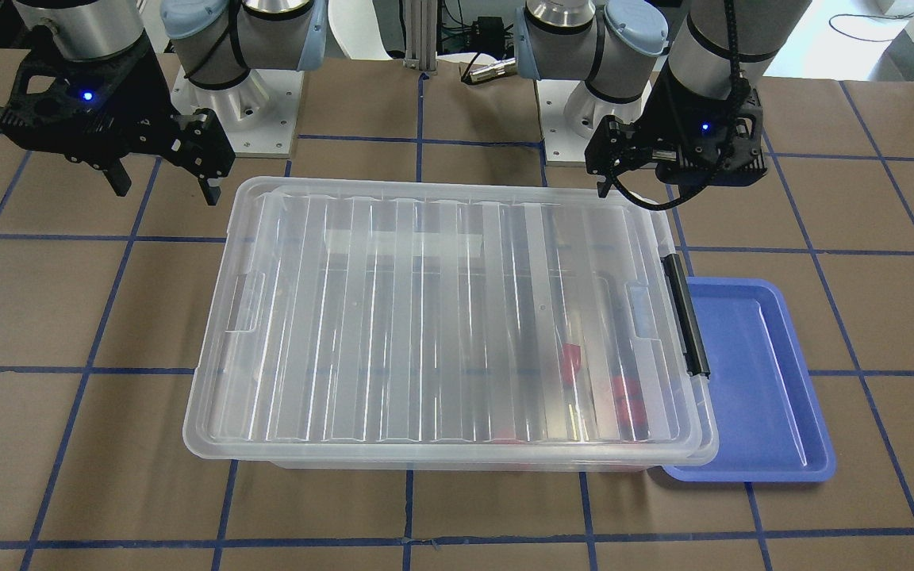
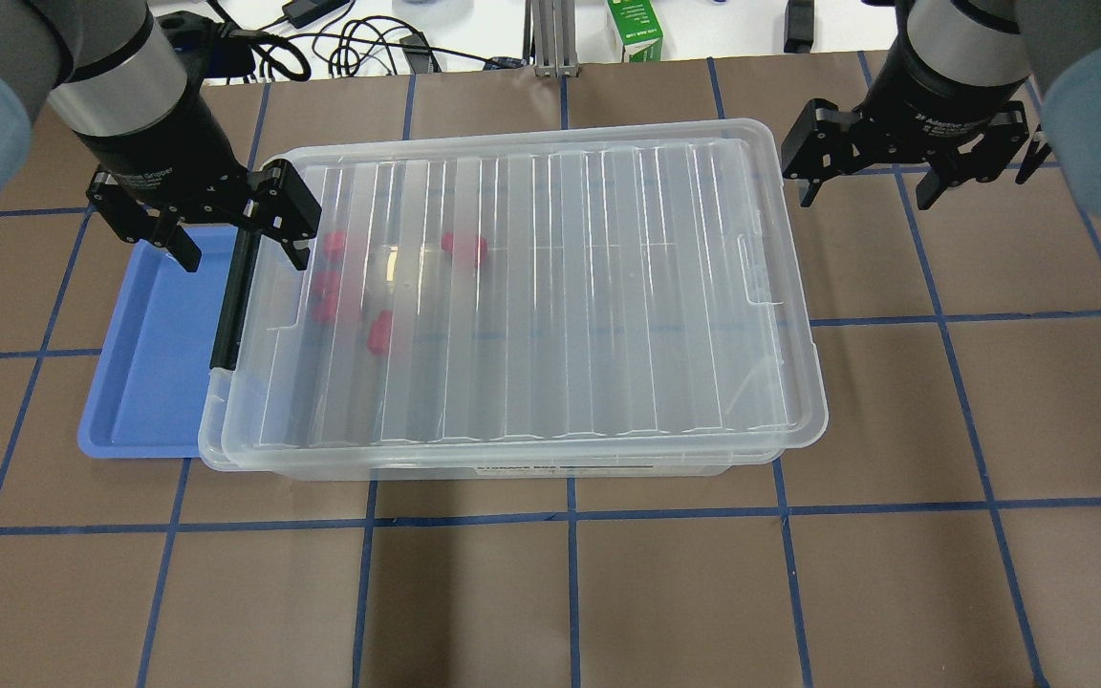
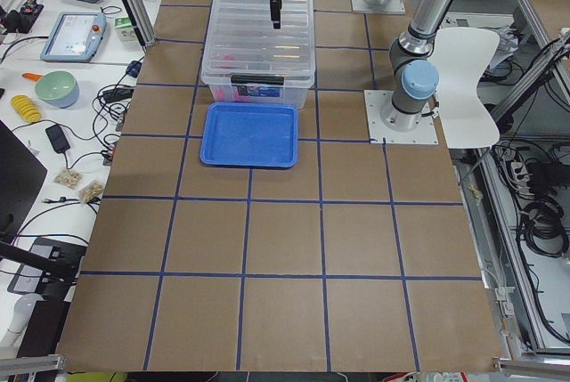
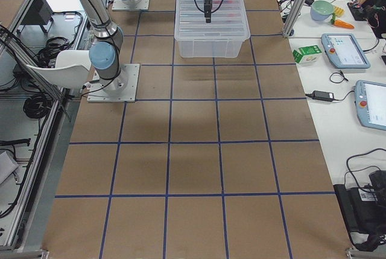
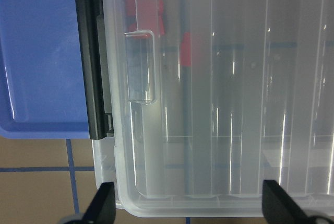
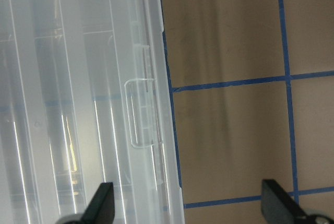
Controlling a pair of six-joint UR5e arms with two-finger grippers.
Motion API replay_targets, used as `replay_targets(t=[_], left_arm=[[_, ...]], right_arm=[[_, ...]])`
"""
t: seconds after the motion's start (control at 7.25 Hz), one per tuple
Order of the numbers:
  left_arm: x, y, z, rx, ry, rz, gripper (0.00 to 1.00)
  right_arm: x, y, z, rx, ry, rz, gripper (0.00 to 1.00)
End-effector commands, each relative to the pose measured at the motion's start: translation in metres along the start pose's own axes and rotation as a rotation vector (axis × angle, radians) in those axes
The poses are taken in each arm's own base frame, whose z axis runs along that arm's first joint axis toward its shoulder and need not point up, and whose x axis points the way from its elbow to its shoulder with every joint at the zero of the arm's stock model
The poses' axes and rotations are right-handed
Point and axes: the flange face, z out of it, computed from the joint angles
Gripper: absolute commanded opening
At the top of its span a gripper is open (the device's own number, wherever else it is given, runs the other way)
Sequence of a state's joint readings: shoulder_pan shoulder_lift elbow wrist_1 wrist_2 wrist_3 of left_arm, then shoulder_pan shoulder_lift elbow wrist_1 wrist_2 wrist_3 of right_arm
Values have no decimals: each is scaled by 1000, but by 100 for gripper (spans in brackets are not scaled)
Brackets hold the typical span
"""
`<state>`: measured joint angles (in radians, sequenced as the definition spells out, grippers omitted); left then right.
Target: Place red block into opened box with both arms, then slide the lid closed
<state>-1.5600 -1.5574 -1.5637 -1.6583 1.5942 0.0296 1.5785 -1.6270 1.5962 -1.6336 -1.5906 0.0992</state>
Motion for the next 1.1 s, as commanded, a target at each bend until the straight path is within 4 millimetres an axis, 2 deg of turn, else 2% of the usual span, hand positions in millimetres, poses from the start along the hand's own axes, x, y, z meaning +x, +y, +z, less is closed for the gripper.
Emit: replay_targets(t=[0.0, 0.97], left_arm=[[0, -1, 2, -5, 2, 0, 100], [0, 1, 3, -7, 2, 0, 100]], right_arm=[[-3, 10, -7, -68, 11, -7, 100], [-3, 8, -7, -57, -4, 0, 100]])
